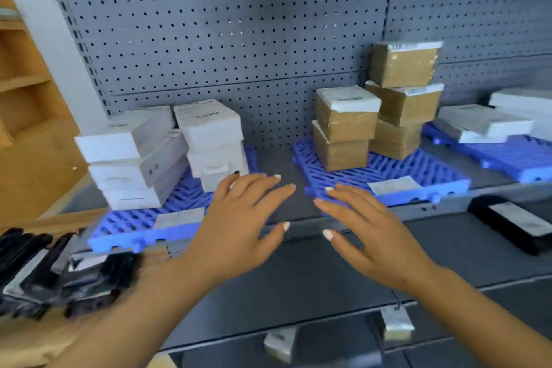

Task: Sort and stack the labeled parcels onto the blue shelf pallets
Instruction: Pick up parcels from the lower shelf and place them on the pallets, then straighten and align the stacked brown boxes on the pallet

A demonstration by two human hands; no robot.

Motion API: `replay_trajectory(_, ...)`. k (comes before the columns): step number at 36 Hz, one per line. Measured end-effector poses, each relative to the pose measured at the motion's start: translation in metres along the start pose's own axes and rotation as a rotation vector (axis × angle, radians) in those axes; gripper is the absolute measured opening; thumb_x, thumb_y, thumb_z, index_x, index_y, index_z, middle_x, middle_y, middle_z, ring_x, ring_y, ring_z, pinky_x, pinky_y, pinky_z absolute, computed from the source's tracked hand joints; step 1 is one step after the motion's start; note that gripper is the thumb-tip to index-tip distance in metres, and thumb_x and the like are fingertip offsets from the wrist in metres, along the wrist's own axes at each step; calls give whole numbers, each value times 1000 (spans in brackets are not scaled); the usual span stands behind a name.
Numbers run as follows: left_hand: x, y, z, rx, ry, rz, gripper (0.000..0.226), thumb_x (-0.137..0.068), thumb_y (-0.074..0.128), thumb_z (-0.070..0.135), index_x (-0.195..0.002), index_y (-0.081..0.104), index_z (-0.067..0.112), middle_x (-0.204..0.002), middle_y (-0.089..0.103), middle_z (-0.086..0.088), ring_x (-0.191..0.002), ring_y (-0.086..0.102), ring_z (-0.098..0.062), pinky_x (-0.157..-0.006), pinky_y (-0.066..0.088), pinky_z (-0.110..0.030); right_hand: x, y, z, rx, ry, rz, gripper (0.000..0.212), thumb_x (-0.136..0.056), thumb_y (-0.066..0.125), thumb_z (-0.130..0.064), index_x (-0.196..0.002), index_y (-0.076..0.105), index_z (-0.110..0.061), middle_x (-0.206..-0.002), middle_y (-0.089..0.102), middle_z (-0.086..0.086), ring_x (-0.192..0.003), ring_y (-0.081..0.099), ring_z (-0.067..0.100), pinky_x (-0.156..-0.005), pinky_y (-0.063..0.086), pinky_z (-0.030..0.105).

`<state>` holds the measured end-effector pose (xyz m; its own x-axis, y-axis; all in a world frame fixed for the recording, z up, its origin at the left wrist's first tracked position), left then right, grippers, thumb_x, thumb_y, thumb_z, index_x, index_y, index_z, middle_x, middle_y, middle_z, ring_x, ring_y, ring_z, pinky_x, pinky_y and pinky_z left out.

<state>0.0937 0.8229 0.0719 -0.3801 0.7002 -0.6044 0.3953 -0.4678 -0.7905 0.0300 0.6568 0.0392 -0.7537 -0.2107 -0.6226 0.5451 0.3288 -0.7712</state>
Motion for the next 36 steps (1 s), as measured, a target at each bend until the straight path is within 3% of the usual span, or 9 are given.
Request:
replay_trajectory(8,2,76,113,117,41,-107,49,-86,52,45,-130,57,24,-128,58,2,-117,51,-20,-99,39,-47,123,-20,49,36,48,-70,40,-97,47,-38,-130,57,-17,-134,54,6,-127,48,25,-103,41,36)
replay_trajectory(16,19,144,190,197,-28,-254,51,-82,47,48,-125,60,25,-124,62,2,-111,53,-19,-97,42,-46,222,-23,89,28,175,-203,39,-97,41,-39,-129,55,-21,-131,56,6,-122,52,26,-96,47,40)
replay_trajectory(20,36,171,212,208,-33,-341,53,-82,45,50,-127,59,25,-124,62,1,-110,54,-19,-96,45,-47,257,-19,99,21,234,-228,40,-93,48,-35,-129,56,-20,-130,57,7,-121,52,26,-97,47,37)
replay_trajectory(36,73,246,232,296,26,-562,58,-76,43,51,-122,62,22,-116,67,-2,-100,65,-24,-86,50,-43,325,22,114,96,503,-353,41,-90,43,-40,-124,60,-23,-124,62,7,-109,60,25,-85,52,35)
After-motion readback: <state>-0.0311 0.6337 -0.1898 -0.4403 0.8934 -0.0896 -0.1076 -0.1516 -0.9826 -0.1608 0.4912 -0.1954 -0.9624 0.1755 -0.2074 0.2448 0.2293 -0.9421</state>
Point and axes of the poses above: each hand's wrist, its own x-axis away from the middle knuckle, its own y-axis out of the palm, z = x × y, the point moved 7 cm from there along -x, towards the middle knuckle
